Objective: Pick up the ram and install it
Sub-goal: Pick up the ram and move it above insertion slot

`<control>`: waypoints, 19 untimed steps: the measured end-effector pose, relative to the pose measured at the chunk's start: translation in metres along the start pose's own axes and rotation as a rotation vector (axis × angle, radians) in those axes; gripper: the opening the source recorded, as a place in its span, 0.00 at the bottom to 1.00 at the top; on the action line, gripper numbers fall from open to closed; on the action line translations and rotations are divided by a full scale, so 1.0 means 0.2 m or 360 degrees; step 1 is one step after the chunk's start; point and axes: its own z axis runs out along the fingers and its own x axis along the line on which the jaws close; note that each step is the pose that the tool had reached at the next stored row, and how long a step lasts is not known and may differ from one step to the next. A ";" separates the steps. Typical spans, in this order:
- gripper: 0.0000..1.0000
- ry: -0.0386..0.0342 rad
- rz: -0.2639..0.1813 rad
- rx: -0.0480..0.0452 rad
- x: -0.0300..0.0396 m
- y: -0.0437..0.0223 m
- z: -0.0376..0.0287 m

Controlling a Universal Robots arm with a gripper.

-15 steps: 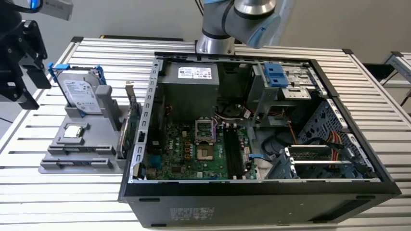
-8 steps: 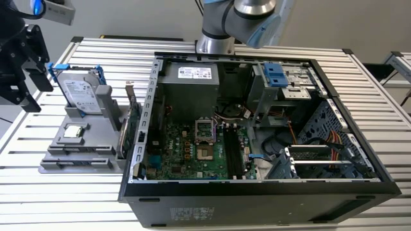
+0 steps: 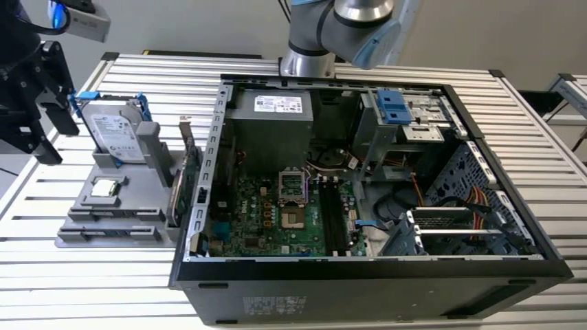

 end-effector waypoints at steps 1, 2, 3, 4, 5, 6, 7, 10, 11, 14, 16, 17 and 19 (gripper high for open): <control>1.00 0.0002 0.0000 0.0001 0.000 0.000 0.004; 1.00 0.0004 0.0000 0.0002 -0.001 0.000 0.008; 1.00 0.0007 0.0000 0.0003 -0.001 0.000 0.012; 1.00 0.0010 0.0000 0.0004 -0.001 0.000 0.015; 1.00 0.0014 0.0000 0.0004 -0.001 -0.001 0.018; 1.00 0.0017 0.0000 0.0004 -0.001 -0.001 0.022; 1.00 0.0019 0.0000 0.0004 -0.001 -0.001 0.026; 1.00 0.0027 0.0000 0.0005 -0.001 -0.001 0.038; 1.00 0.0030 0.0001 0.0006 -0.001 -0.001 0.042; 1.00 0.0043 0.0001 0.0006 -0.001 -0.001 0.053; 1.00 0.0051 0.0001 0.0007 0.000 -0.001 0.061; 1.00 0.0055 0.0001 0.0007 0.000 -0.001 0.065; 1.00 0.0062 0.0001 0.0007 0.000 -0.002 0.073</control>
